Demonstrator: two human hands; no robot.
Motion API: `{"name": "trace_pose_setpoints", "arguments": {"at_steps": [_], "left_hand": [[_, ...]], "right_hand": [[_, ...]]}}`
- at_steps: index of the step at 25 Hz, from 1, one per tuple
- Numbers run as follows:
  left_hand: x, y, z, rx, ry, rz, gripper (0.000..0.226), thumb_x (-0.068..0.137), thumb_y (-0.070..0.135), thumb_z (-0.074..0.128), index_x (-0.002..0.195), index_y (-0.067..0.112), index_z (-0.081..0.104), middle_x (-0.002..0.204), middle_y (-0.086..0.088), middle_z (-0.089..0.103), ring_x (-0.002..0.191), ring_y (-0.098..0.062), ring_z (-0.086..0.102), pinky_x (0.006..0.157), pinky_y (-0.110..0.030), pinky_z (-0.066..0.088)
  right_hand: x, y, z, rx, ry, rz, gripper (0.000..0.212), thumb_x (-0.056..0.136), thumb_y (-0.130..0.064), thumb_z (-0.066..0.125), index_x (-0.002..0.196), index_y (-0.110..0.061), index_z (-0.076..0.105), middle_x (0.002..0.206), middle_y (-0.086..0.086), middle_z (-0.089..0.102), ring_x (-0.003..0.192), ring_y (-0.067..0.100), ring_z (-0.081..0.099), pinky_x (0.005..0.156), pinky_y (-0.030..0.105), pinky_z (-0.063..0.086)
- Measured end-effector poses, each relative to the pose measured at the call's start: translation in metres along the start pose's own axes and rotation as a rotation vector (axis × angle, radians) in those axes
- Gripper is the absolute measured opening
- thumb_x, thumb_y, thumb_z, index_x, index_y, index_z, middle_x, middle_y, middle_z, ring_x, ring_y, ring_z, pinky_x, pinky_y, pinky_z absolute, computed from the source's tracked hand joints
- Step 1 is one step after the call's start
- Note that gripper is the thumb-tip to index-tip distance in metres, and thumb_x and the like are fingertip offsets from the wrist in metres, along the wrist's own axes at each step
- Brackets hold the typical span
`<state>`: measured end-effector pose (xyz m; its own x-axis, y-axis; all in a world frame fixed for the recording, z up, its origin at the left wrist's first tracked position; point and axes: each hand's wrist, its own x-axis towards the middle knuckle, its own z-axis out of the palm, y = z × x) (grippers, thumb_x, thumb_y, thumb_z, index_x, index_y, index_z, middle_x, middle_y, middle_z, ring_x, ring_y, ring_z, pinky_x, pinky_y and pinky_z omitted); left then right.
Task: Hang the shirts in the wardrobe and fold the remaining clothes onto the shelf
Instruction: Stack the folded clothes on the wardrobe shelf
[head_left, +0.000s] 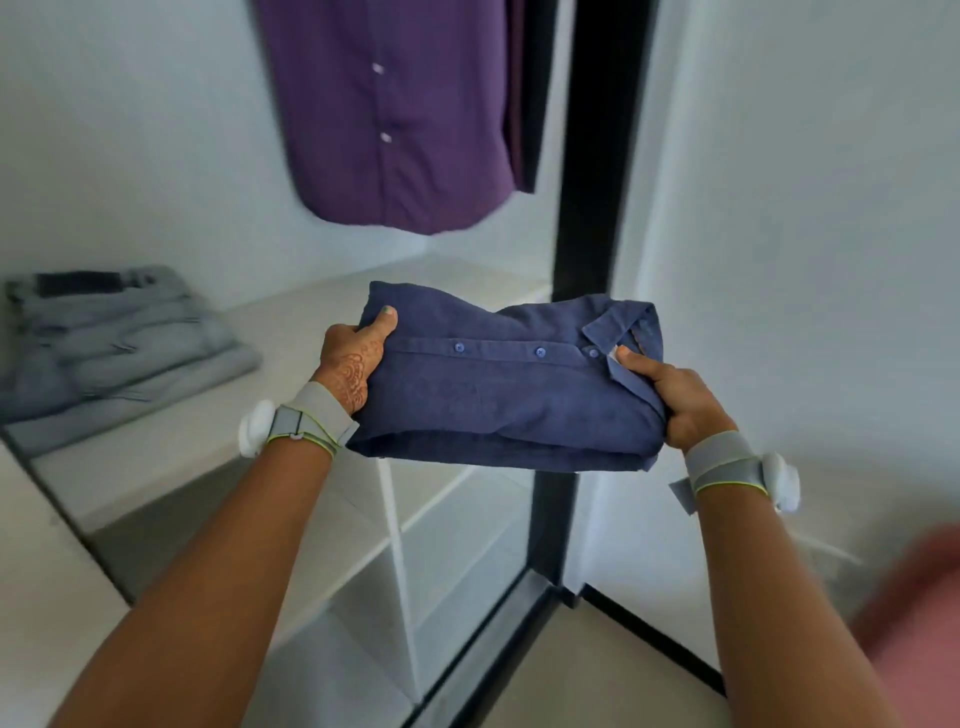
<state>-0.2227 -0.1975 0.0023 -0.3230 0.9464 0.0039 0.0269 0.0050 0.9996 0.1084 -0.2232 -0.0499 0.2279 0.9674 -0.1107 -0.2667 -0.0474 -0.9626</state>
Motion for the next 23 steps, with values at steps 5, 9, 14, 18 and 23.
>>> {"name": "trace_pose_setpoints", "arguments": {"at_steps": [5,9,14,18,23], "left_hand": [[0.063,0.027,-0.059,-0.021,0.206,0.021,0.064,0.088,0.04,0.066,0.132,-0.003,0.048,0.131,-0.012,0.056,0.115,-0.029,0.056,0.08,-0.027,0.043],[0.119,0.035,-0.09,-0.027,0.321,-0.021,0.061,0.09,0.034,0.065,0.135,-0.002,0.046,0.131,-0.014,0.055,0.116,-0.031,0.057,0.077,-0.03,0.044],[0.186,0.039,-0.099,-0.016,0.43,-0.016,0.057,0.089,0.031,0.066,0.131,-0.005,0.051,0.127,-0.019,0.059,0.109,-0.034,0.061,0.078,-0.035,0.049],[0.22,0.04,-0.1,0.022,0.541,-0.029,0.05,0.092,0.029,0.064,0.127,-0.006,0.054,0.124,-0.019,0.06,0.11,-0.035,0.06,0.084,-0.038,0.05],[0.252,0.041,-0.104,-0.009,0.655,-0.045,0.048,0.091,0.027,0.065,0.124,-0.007,0.057,0.123,-0.02,0.061,0.109,-0.034,0.06,0.089,-0.041,0.051]], "right_hand": [[0.083,-0.023,0.099,-0.023,-0.223,0.009,0.05,0.063,-0.028,0.089,0.105,-0.004,0.073,0.103,0.013,0.074,0.094,0.027,0.072,0.086,0.039,0.055],[0.166,-0.034,0.174,-0.085,-0.347,0.04,0.057,0.062,-0.028,0.09,0.109,-0.002,0.069,0.101,0.014,0.074,0.091,0.027,0.072,0.078,0.038,0.057],[0.265,-0.039,0.244,-0.127,-0.522,0.113,0.055,0.065,-0.026,0.087,0.112,-0.003,0.07,0.107,0.017,0.072,0.095,0.031,0.07,0.075,0.038,0.057],[0.317,-0.035,0.287,-0.172,-0.584,0.134,0.057,0.066,-0.028,0.087,0.111,0.0,0.068,0.101,0.02,0.072,0.09,0.034,0.071,0.072,0.041,0.058],[0.368,-0.033,0.338,-0.232,-0.693,0.19,0.053,0.068,-0.029,0.086,0.109,-0.001,0.07,0.102,0.02,0.072,0.091,0.034,0.07,0.071,0.04,0.057]]}}
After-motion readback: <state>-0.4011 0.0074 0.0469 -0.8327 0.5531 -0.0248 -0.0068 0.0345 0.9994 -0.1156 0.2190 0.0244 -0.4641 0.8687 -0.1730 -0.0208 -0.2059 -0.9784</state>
